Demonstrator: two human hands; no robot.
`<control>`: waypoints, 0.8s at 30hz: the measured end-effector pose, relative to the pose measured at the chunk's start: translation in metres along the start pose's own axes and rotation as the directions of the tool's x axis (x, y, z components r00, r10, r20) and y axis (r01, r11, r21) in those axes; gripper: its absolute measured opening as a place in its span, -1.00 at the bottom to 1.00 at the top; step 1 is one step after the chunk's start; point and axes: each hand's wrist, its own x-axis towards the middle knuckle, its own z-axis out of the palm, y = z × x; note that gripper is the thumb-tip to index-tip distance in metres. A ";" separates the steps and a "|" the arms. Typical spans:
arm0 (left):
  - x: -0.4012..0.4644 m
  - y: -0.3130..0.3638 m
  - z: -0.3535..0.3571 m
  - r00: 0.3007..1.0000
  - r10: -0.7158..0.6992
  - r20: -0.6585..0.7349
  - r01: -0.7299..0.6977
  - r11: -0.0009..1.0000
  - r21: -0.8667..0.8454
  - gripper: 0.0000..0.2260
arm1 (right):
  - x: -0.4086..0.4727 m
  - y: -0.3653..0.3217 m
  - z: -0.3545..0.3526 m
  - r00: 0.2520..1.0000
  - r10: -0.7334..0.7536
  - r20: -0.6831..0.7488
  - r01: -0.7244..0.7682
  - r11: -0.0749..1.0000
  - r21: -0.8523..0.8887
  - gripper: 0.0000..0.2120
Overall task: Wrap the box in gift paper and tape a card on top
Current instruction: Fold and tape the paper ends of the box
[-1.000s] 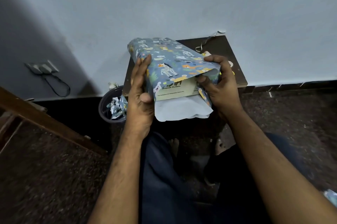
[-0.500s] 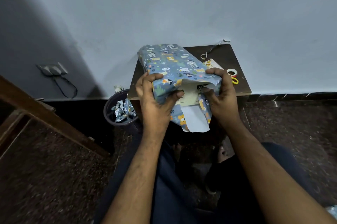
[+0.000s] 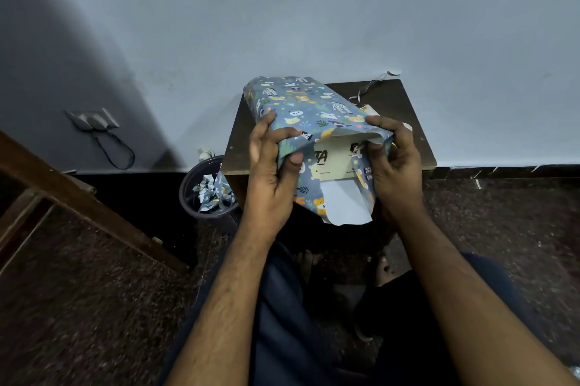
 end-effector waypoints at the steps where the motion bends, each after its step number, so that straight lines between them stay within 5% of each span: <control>1: 0.001 -0.004 -0.005 1.000 -0.019 0.002 0.019 1.000 -0.024 -0.85 | 0.001 0.002 -0.001 0.999 0.016 0.033 -0.017 0.999 0.029 -0.74; 6: 0.006 -0.017 -0.029 0.990 -0.133 0.055 0.142 0.968 -0.207 -0.69 | 0.008 0.000 -0.012 0.979 -0.011 0.205 0.012 1.000 -0.004 -0.73; 13: 0.001 -0.011 -0.059 0.922 -0.183 0.341 0.318 0.861 -0.396 -0.57 | 0.007 0.000 -0.016 0.965 0.033 0.262 -0.088 0.975 0.205 -0.81; 24: -0.008 -0.020 -0.025 0.991 -0.098 -0.090 0.088 0.990 -0.110 -0.79 | 0.005 -0.002 -0.013 0.957 0.051 0.287 -0.121 0.965 0.232 -0.83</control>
